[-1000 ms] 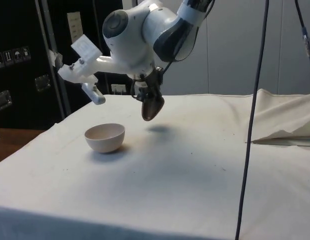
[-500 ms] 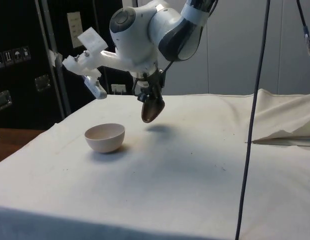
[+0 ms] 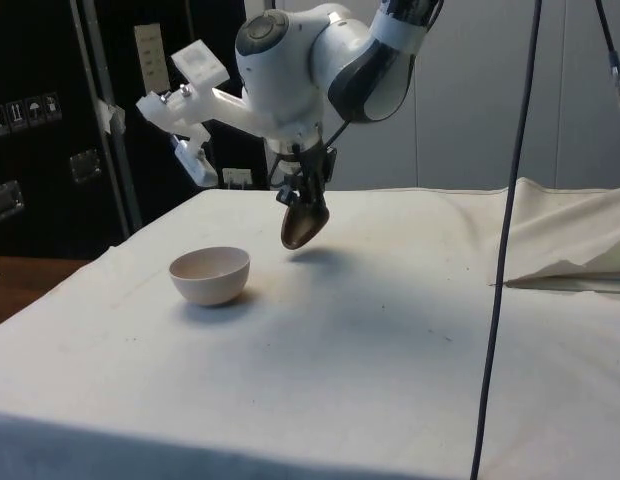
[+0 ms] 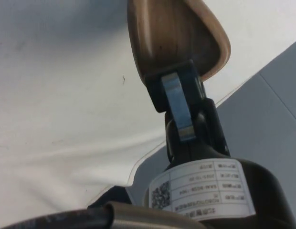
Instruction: Pour the coffee beans from the cup into the bowl.
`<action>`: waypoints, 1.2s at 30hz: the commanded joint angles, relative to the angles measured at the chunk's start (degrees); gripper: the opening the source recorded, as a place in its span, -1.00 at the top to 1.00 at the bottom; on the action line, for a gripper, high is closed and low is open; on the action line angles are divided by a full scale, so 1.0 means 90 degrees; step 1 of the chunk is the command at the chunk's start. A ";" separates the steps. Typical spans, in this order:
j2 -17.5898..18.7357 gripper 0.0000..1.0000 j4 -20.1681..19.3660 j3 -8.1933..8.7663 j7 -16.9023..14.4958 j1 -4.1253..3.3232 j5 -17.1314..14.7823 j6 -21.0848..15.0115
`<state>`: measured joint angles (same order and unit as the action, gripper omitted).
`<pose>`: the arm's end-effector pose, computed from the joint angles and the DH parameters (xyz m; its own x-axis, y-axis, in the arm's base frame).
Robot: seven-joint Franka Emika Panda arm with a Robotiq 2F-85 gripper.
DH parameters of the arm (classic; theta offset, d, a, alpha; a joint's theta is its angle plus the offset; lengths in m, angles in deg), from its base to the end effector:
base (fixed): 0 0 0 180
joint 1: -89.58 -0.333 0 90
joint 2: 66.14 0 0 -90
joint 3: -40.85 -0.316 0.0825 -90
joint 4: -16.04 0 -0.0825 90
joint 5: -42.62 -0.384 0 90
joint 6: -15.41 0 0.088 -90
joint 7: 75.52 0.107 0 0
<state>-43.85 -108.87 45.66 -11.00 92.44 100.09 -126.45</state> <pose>0.5455 -0.0716 0.2012 0.9044 -0.3085 0.2949 -0.4198 -0.7678 0.4841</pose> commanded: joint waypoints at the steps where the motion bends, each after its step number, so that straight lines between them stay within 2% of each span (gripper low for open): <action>1: -0.0045 0.98 -0.0076 -0.0013 -0.0057 0.0064 -0.0083 -0.0172; 2: -0.0045 0.98 -0.0083 0.0006 -0.0057 0.0064 -0.0089 -0.0216; 3: 0.0000 0.98 -0.0019 0.0045 0.0000 0.0000 -0.0025 -0.0108; 4: -0.0045 0.98 -0.0095 0.0032 -0.0057 0.0064 -0.0108 -0.0280; 11: -0.0038 0.98 -0.0185 0.0185 -0.0070 0.0070 -0.0229 -0.0707; 12: 0.0000 0.98 -0.0127 0.0229 -0.0006 0.0000 -0.0159 -0.0605; 13: -0.0038 0.98 -0.0197 0.0204 -0.0070 0.0070 -0.0248 -0.0758; 19: -0.0032 0.98 -0.0280 0.0331 -0.0083 0.0083 -0.0344 -0.1108; 20: -0.0006 0.98 -0.0210 0.0363 -0.0006 0.0000 -0.0261 -0.0949; 21: -0.0032 0.98 -0.0293 0.0350 -0.0089 0.0083 -0.0363 -0.1165; 27: -0.0013 0.98 -0.0376 0.0497 -0.0153 0.0089 -0.0503 -0.1534; 28: 0.0000 0.98 -0.0312 0.0554 -0.0057 0.0000 -0.0407 -0.1394; 29: -0.0006 0.98 -0.0382 0.0516 -0.0159 0.0089 -0.0522 -0.1579; 36: 0.0070 0.98 -0.0420 0.0700 -0.0363 0.0127 -0.0745 -0.1954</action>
<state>-43.56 -112.19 52.42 -12.66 92.50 94.76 -142.38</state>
